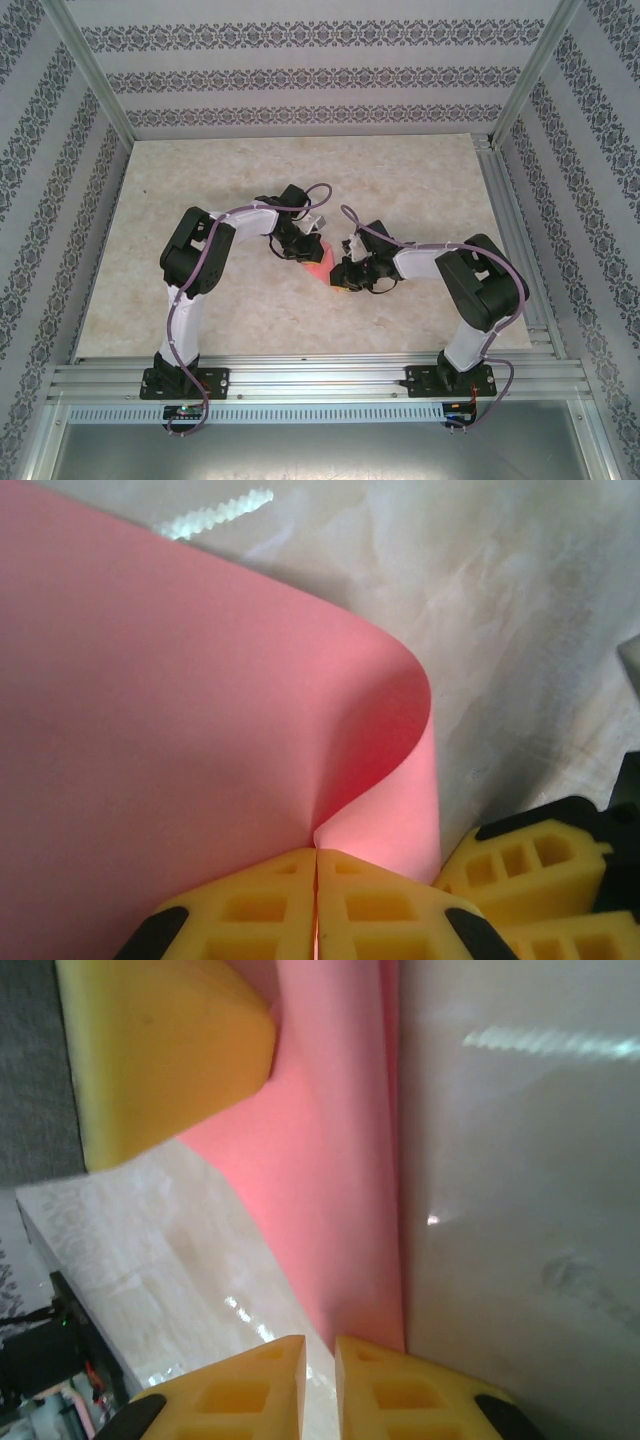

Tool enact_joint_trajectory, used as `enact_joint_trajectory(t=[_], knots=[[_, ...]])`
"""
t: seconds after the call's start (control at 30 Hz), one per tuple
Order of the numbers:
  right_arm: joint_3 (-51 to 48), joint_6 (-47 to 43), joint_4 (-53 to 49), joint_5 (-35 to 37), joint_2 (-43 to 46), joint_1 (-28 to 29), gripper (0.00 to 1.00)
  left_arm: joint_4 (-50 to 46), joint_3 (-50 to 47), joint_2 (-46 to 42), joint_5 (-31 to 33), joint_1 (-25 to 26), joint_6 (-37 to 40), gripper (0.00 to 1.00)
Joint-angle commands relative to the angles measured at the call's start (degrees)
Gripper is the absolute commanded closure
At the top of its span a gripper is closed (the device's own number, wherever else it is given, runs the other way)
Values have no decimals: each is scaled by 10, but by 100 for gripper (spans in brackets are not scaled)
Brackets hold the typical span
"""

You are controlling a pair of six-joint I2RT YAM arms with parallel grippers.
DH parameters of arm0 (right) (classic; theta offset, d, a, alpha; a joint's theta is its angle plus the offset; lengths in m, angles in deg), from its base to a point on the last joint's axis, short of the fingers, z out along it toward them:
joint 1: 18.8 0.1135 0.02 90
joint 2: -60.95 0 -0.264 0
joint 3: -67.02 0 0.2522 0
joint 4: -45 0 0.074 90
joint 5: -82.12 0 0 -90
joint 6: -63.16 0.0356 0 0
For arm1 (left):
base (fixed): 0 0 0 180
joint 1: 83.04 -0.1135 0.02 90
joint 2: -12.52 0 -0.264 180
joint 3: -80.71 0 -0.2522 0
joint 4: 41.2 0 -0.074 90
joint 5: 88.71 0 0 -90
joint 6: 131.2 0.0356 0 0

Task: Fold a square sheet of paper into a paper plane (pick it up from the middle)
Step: Third fold the triangle at the center of the table.

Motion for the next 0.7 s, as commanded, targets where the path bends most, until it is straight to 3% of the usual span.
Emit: enact_joint_trajectory(t=[0.0,0.27,0.67], knots=[[-12,-12,-13,8,-19,6,84,-15,5,16,25,-5,15,90],[40,-25,-51,13,75,-17,83,-5,0,16,23,-5,8,90],[59,-27,-28,33,-43,-34,84,-4,-5,16,20,-6,7,90]])
